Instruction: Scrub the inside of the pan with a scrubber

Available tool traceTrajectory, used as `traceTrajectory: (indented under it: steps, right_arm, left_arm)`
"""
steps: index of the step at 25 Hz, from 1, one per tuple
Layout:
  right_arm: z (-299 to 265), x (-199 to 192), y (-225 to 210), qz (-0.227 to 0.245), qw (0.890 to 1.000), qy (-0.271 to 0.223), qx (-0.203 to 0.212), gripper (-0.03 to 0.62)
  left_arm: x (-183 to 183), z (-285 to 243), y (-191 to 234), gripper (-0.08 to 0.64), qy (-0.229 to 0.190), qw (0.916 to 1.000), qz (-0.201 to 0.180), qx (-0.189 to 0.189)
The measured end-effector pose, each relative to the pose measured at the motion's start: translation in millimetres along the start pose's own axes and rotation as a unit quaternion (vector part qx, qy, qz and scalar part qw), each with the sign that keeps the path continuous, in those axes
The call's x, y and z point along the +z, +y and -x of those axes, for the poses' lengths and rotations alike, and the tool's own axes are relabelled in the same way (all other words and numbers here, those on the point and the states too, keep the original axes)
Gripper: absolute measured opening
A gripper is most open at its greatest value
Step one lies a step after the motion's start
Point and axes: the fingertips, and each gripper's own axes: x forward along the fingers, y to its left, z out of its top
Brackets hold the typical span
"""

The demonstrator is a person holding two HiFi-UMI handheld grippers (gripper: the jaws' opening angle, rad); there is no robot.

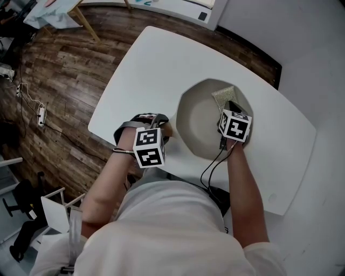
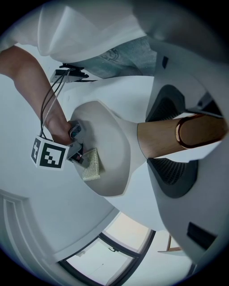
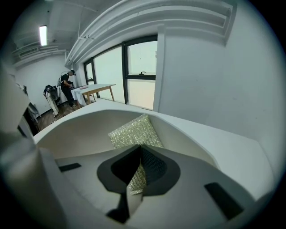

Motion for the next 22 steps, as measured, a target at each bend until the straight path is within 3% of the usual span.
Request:
traceTrajectory:
  steps: [11, 16, 22]
  right_arm:
    - [35, 12, 19, -0.002, 0.998, -0.037, 0.046, 0.025]
    - [53, 19, 20, -0.007, 0.996, -0.057, 0.061, 0.025]
    - [84, 31, 29, -0.036, 0.991, -0.094, 0.089, 0.025]
  left_arm:
    - [3, 8, 0, 0.25, -0.011, 0.9996, -0.02, 0.014]
    - [30, 39, 8, 0.238, -0.086, 0.9953, -0.016, 0.042]
    - [55, 82, 24, 0.101, -0.154, 0.9832, 0.001, 0.098]
